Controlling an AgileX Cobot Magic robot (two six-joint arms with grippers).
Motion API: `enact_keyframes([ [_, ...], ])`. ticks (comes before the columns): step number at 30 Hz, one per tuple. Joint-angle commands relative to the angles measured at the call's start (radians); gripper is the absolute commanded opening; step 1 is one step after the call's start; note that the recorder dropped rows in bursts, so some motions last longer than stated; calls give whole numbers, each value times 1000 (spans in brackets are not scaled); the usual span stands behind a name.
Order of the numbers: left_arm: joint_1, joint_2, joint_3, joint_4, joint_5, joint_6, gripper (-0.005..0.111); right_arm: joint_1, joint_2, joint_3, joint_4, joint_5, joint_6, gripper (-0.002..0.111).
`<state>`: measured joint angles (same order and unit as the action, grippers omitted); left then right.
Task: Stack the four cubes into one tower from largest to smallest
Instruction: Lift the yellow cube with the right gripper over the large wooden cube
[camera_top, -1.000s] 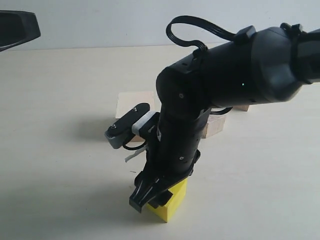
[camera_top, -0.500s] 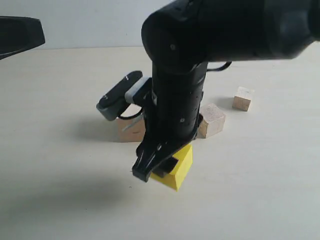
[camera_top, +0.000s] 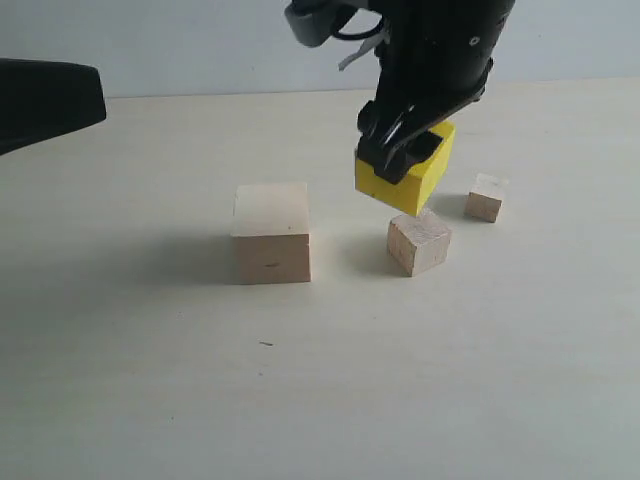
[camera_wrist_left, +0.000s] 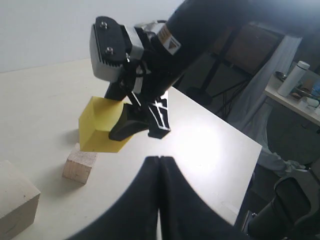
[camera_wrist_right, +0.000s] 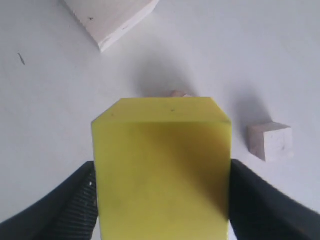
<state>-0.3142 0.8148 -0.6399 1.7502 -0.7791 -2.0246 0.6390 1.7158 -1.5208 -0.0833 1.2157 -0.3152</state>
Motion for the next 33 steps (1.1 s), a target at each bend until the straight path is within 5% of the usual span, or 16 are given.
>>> enact_keyframes([
  [1, -5, -4, 3, -6, -25, 20, 0, -73, 8, -53, 76, 5, -198, 0],
  [14, -5, -2, 3, -6, -25, 79, 0, -96, 222, -263, 287, 5, -559, 0],
  [33, -5, -2, 3, -6, -21, 111, 0, -92, 298, -409, 375, 5, -676, 0],
])
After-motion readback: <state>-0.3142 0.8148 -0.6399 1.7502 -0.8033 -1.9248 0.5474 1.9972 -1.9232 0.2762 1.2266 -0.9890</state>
